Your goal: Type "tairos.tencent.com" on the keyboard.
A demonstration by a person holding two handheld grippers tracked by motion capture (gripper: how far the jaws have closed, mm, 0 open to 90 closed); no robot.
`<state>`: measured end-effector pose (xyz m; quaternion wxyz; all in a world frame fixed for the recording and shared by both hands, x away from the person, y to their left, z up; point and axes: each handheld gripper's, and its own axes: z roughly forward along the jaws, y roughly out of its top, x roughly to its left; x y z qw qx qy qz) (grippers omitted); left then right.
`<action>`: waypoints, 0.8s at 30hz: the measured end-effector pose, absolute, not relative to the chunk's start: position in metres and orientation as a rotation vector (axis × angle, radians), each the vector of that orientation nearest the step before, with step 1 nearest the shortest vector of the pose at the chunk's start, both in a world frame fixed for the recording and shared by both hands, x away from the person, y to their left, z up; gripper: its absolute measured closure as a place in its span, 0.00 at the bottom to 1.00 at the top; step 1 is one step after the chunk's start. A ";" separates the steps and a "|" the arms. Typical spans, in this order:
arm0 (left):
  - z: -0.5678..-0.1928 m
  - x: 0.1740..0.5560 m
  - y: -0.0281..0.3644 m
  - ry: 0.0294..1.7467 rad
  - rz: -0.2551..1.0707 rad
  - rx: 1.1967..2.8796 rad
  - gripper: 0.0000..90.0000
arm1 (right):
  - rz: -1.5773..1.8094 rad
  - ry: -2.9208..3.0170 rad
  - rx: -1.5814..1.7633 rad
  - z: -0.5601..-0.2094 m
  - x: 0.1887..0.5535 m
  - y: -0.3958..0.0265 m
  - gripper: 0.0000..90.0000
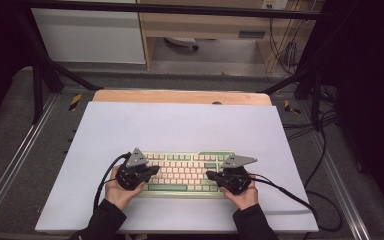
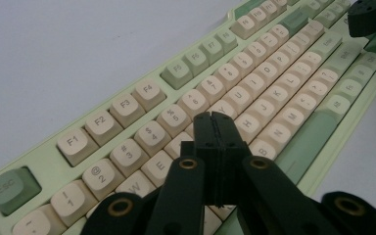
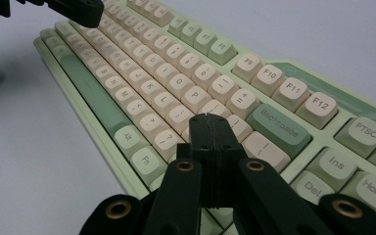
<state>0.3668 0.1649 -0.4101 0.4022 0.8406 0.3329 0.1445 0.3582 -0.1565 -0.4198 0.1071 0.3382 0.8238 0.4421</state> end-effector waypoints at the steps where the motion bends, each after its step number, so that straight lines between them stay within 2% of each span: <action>1: -0.411 0.367 0.163 0.841 0.368 2.125 1.00 | 1.301 2.426 0.995 -0.420 0.358 -0.157 1.00; 24: -0.425 0.380 0.145 0.857 0.381 2.154 1.00 | 1.304 2.427 0.993 -0.419 0.358 -0.157 1.00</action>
